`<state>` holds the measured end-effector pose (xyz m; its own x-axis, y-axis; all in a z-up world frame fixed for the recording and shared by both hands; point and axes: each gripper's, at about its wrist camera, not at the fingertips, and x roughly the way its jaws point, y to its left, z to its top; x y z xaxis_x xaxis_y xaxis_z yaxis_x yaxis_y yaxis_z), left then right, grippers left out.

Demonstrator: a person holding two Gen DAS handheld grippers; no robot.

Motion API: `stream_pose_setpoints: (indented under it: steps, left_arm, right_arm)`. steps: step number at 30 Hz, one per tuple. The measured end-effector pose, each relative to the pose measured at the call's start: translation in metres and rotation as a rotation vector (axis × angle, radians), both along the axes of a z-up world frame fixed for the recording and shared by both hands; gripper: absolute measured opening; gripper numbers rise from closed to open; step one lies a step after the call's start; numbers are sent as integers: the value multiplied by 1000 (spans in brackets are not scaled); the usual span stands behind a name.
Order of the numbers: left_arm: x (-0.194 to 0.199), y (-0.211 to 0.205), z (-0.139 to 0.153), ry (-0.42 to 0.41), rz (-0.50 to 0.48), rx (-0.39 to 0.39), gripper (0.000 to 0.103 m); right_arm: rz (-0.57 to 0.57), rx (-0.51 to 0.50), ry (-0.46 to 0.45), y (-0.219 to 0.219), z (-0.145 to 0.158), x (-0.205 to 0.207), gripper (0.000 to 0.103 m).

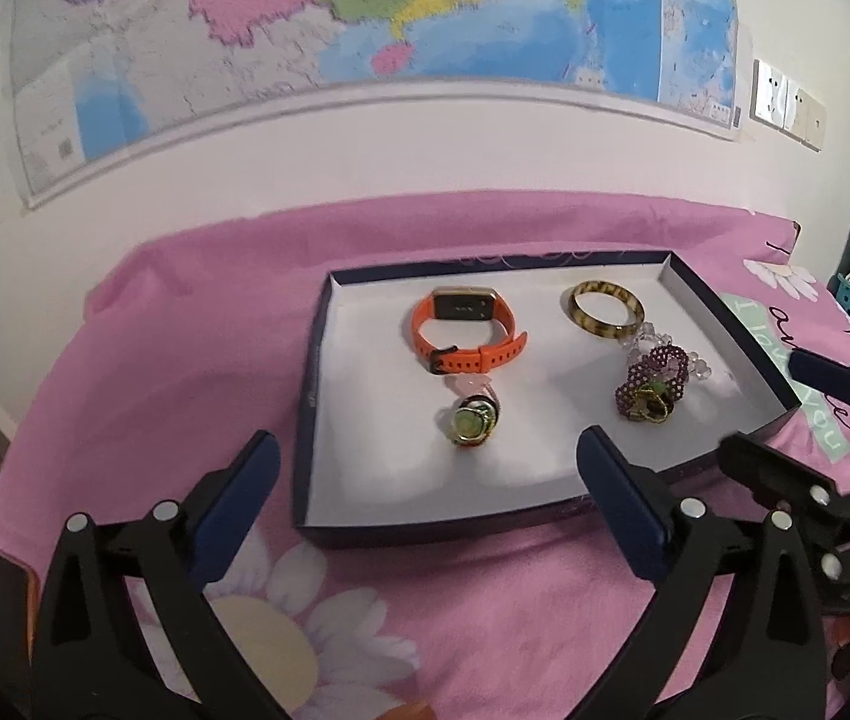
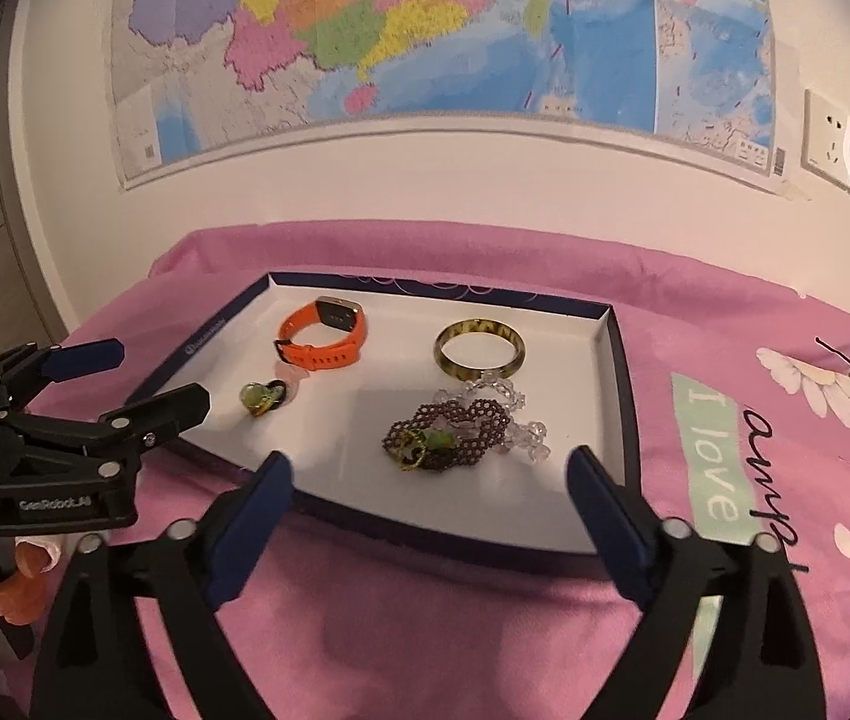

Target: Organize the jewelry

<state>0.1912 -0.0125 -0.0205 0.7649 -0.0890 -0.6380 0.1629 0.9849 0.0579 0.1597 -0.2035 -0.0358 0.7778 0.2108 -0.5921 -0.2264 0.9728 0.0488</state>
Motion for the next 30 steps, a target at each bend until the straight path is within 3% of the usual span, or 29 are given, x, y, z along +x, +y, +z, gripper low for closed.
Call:
stream_pose_setpoints:
  steps: [8,21,30]
  left_arm:
    - [-39,9,10,-67,41,17,98]
    - [-87,16,11,-84,72,-19,98]
    - [-124,17,26,-195,102,-18,98]
  right_arm:
    - [-27,-16,-64,3,12,-40,96]
    - [-50,-26,-102,10,6,-84,96]
    - [-54,-23,-224,15,19,-120,96]
